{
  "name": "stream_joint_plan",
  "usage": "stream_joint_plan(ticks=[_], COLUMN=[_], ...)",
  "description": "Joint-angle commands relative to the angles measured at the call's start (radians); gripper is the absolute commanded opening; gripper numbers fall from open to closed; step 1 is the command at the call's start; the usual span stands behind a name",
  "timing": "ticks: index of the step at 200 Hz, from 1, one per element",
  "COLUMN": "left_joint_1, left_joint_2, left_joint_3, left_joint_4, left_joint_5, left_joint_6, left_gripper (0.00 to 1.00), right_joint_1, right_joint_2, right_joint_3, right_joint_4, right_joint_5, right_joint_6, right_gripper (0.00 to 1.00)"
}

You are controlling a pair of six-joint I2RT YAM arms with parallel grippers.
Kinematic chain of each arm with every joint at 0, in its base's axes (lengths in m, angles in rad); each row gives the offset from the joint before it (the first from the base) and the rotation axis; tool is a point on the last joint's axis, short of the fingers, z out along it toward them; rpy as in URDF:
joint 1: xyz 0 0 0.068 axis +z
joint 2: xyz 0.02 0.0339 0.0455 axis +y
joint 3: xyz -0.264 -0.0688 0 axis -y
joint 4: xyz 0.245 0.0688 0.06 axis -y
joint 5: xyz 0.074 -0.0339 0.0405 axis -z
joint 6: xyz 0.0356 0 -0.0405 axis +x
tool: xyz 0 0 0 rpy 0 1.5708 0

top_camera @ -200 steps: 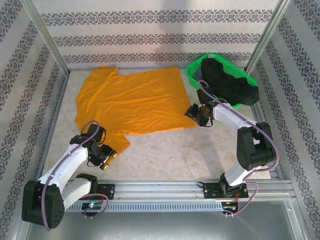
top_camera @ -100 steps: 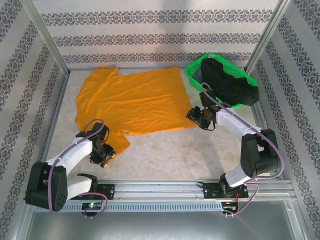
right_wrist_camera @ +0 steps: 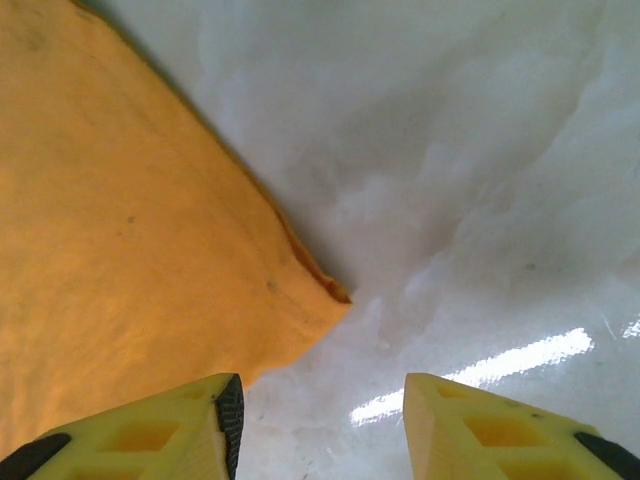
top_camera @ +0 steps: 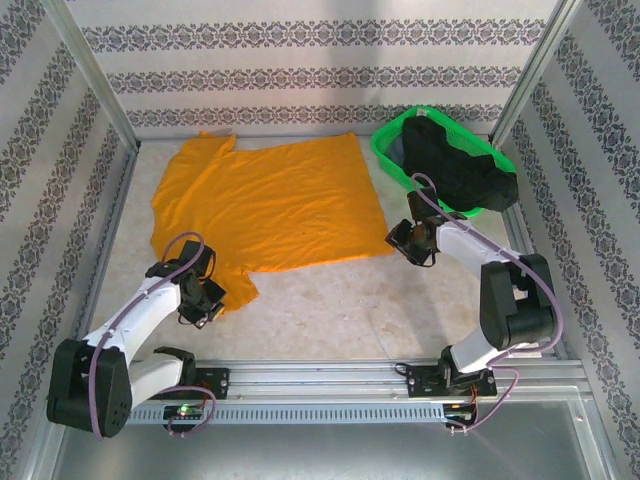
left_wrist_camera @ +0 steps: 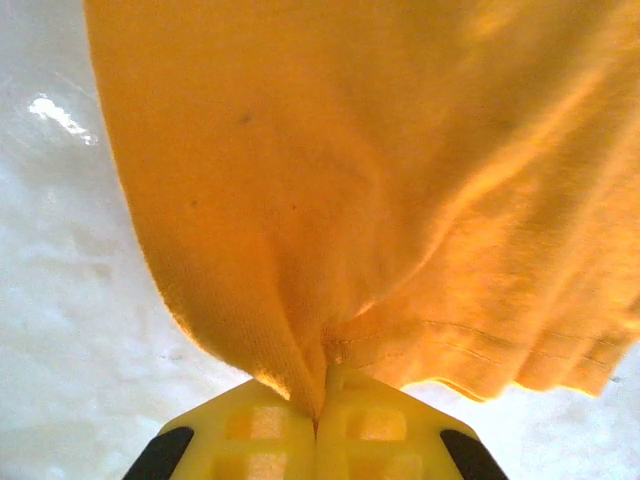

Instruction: Fold and stack the t-shirts

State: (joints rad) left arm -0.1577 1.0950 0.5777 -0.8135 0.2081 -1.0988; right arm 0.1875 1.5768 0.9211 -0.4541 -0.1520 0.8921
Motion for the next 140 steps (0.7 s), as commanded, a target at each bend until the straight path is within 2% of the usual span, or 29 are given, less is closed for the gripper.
stream_joint_plan(ticks=[1,39,102,118,135,140], left_joint_1=[-0.008,-0.008,-0.007,-0.008,-0.008,-0.008], left_joint_2=[-0.031,-0.051,-0.045,-0.047,-0.053,-0.055], left_joint_3=[0.034,0.033,0.035,0.036,0.042,0.045], left_joint_4=[-0.085,-0.098,-0.091,-0.095,-0.109,-0.115], left_joint_5=[-0.01,-0.007,-0.007,-0.01,-0.015,-0.016], left_joint_6=[0.03,0.034,0.036,0.036,0.036,0.036], left_gripper=[0.0,0.0,0.0,0.0,0.0,0.0], right_joint_1=[0.006,0.02,0.045,0.044,0.042,0.043], right_joint_2=[0.047,0.12,0.193,0.212,0.212,0.206], right_joint_3=[0.039,0.071,0.112,0.124,0.135,0.134], right_joint_4=[0.013,0.016,-0.018,-0.024,-0.055,-0.064], right_joint_5=[0.047,0.036,0.042,0.043,0.065,0.073], right_joint_6=[0.006,0.001,0.034,0.034,0.03,0.029], right_gripper=[0.45,0.41,0.29,0.19,0.01,0.0])
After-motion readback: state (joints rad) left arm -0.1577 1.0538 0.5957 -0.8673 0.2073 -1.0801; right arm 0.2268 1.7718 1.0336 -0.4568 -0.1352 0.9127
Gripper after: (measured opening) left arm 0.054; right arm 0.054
